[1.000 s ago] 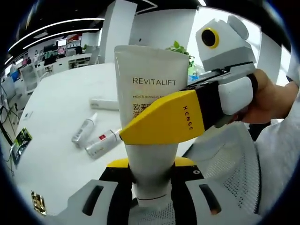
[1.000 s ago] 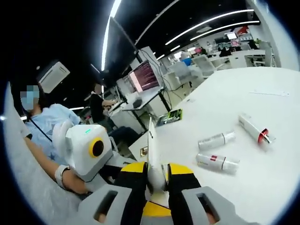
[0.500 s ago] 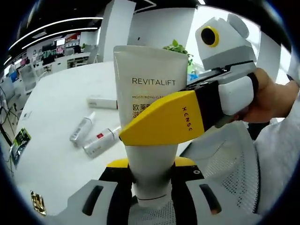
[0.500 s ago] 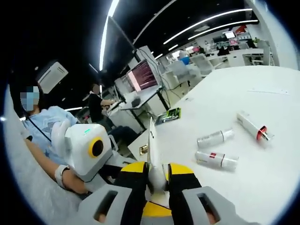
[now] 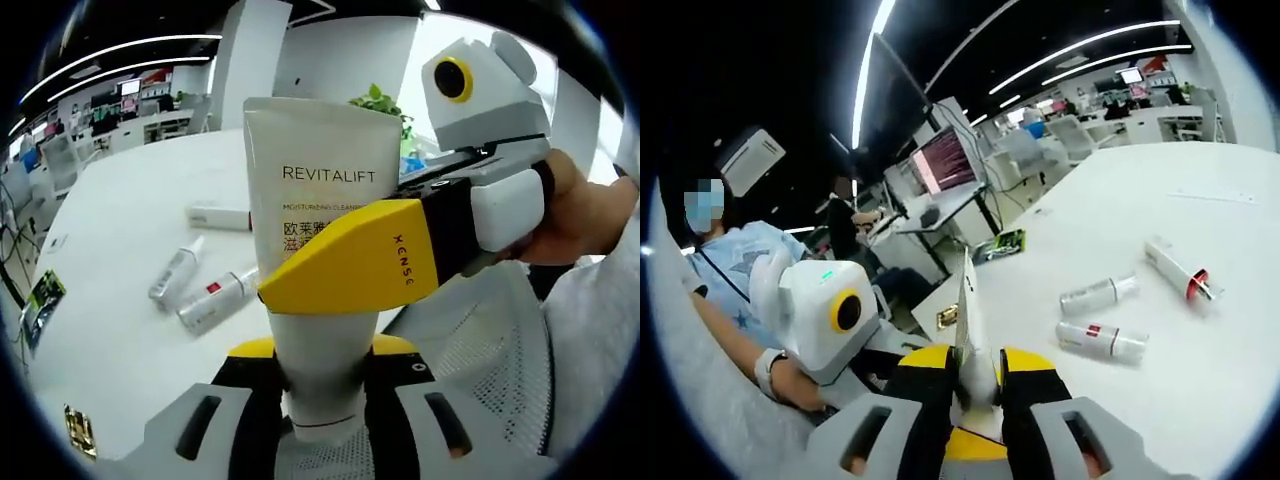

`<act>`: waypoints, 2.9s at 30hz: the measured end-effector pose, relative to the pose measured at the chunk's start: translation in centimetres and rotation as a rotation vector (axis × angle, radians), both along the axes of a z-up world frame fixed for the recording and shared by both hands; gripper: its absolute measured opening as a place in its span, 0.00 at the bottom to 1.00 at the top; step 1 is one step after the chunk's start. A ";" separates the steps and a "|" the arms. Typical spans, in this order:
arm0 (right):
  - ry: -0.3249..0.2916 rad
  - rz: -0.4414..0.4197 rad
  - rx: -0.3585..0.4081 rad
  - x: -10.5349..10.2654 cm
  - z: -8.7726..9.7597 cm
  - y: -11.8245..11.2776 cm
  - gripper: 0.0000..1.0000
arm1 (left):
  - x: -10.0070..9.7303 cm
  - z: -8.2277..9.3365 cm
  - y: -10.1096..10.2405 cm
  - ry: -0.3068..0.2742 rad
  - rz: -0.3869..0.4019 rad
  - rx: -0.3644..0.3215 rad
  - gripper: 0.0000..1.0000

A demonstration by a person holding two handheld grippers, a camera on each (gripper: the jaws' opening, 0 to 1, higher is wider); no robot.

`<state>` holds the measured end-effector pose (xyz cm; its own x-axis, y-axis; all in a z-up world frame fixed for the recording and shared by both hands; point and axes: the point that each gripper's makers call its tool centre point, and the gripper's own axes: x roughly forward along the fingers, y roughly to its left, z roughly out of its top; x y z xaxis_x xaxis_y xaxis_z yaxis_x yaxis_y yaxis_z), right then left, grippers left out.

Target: Arrange the skincare products in the storage area until every visible bottle or jar stands upright without overlapping.

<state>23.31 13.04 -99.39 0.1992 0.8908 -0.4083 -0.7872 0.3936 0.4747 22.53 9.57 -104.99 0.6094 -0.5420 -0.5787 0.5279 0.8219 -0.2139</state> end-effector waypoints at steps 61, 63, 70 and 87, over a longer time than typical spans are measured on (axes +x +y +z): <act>-0.033 0.071 0.018 -0.2 0.1 -0.4 0.06 | 0.0 0.3 -0.7 -0.005 -0.009 -0.023 0.28; -0.028 0.072 0.022 -0.1 0.1 -0.5 0.05 | 0.1 0.3 -0.7 -0.008 -0.007 -0.028 0.28; -0.012 0.075 0.030 -0.1 0.1 -0.6 0.05 | 0.1 0.3 -0.9 -0.009 -0.011 -0.031 0.29; -0.004 0.083 0.036 0.1 0.0 -0.4 0.05 | 0.2 0.2 -0.7 -0.006 -0.005 -0.032 0.29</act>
